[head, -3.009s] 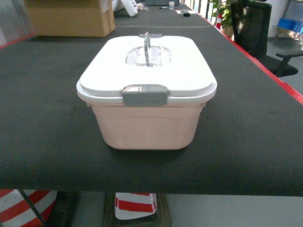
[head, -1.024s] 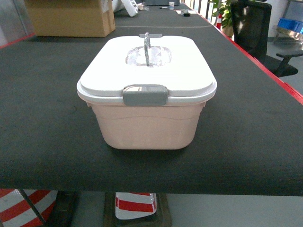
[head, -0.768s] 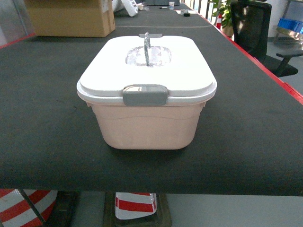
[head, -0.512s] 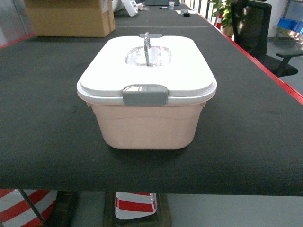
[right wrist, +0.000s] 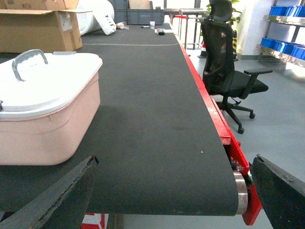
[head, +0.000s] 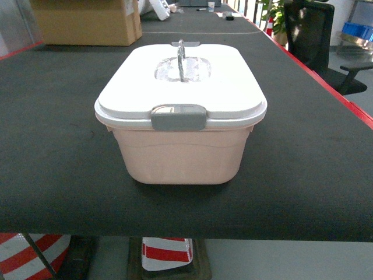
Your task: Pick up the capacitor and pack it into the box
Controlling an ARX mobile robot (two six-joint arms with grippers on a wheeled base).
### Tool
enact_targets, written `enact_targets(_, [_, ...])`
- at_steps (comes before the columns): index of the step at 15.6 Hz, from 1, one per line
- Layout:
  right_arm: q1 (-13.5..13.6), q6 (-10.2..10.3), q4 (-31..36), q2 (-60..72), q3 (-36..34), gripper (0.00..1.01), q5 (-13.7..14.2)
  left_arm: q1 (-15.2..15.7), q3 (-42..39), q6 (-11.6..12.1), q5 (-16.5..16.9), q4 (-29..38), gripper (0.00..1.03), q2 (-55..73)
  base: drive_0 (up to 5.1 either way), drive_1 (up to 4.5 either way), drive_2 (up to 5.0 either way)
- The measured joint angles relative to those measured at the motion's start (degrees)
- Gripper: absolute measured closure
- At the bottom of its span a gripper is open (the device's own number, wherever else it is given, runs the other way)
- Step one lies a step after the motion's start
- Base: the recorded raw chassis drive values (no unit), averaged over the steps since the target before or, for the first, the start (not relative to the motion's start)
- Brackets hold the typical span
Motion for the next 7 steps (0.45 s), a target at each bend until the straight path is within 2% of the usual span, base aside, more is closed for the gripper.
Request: enact_targets(7, [0.0, 0.0, 0.0, 0.0, 0.0, 0.03, 0.0, 0.0, 0.0, 0.0, 0.0, 0.0, 0.05, 0.0, 0.0, 0.0, 0.0])
